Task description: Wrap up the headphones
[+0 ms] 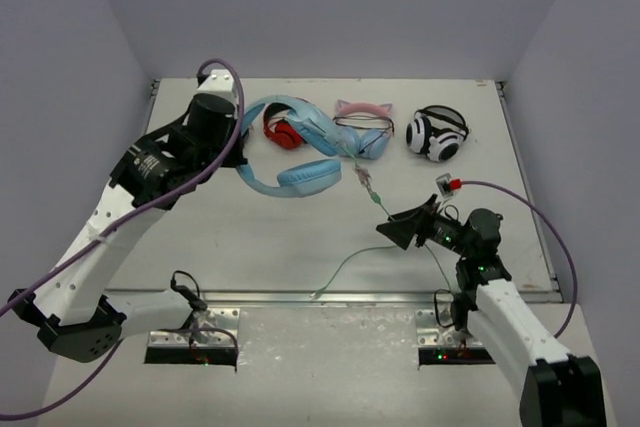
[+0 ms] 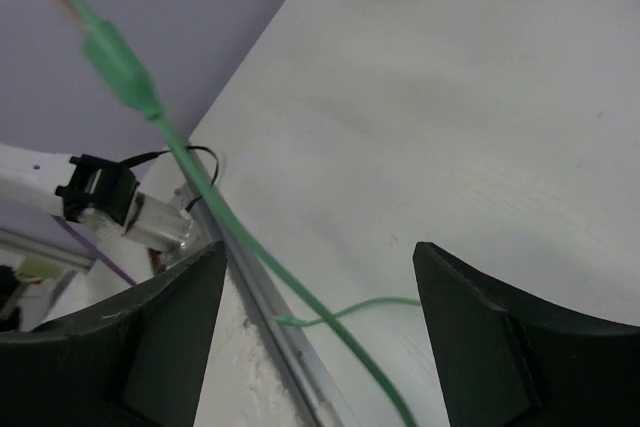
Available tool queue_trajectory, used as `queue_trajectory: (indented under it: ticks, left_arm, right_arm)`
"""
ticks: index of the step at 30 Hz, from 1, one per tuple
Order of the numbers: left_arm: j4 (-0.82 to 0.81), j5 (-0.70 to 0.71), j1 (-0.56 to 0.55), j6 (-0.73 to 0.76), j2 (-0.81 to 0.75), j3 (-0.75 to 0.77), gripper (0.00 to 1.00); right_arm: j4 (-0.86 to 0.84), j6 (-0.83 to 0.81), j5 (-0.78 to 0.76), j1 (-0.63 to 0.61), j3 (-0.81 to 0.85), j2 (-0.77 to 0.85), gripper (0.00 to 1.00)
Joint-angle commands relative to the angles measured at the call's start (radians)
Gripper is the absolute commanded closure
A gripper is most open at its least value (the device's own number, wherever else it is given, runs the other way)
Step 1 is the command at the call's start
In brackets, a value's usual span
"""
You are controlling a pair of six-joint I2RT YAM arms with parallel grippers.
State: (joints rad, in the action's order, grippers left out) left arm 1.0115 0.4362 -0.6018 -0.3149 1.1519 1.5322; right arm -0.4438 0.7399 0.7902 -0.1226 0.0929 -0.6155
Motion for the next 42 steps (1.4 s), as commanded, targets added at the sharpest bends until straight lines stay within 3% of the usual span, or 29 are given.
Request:
queue_trajectory:
  ticks: [1,4,6,7,11,13,16,17,20,28,31,37,42]
  left_arm:
    - [0.001,0.044,-0.001,-0.024,-0.003,0.136,1.0]
    - [0.006,0.11,-0.001,-0.02,0.014,0.195,1.0]
    - [-0.005,0.143,-0.001,-0.018,0.019,0.21,1.0]
    - [-0.011,0.15,-0.001,-0.016,0.02,0.21,1.0]
    - [-0.053,0.177,-0.003,-0.007,0.037,0.18,1.0]
    - [-0.079,0.206,-0.003,0.008,0.042,0.129,1.0]
    - [-0.157,0.245,-0.001,0.069,0.048,0.019,1.0]
    - [-0.225,0.245,-0.003,0.117,0.043,-0.062,1.0]
    - [-0.327,0.265,-0.006,0.158,0.048,-0.188,1.0]
    - [-0.297,0.315,-0.073,0.218,0.216,-0.242,1.0]
    - [-0.28,0.308,-0.11,0.209,0.247,-0.234,1.0]
    - [-0.272,0.293,-0.159,0.186,0.264,-0.236,1.0]
    - [-0.289,0.225,-0.176,0.198,0.269,-0.262,1.0]
  right_arm:
    - [-0.369,0.099,0.096,-0.029,-0.056,-0.165,0.27]
    - [-0.441,0.089,0.1,-0.072,-0.105,-0.19,0.45]
    - [-0.362,0.031,0.072,-0.089,-0.125,-0.158,0.47]
    - [-0.328,0.012,0.049,-0.092,-0.127,-0.138,0.59]
    - [-0.082,-0.072,0.001,-0.095,-0.098,-0.023,0.92]
    - [0.104,-0.137,-0.037,-0.097,-0.026,0.022,0.98]
    - [0.361,-0.253,-0.178,-0.097,0.085,0.094,0.99]
    - [0.411,-0.281,-0.309,-0.1,0.114,0.105,0.99]
    - [0.548,-0.326,-0.498,-0.104,0.25,0.059,0.99]
    - [0.816,-0.5,-0.602,-0.158,0.612,-0.12,0.99]
    - [0.893,-0.582,-0.69,-0.233,0.731,-0.206,0.99]
    - [0.952,-0.729,-0.998,-0.511,0.858,-0.337,0.99]
    - [0.805,-0.784,-0.893,-0.666,0.821,-0.316,0.99]
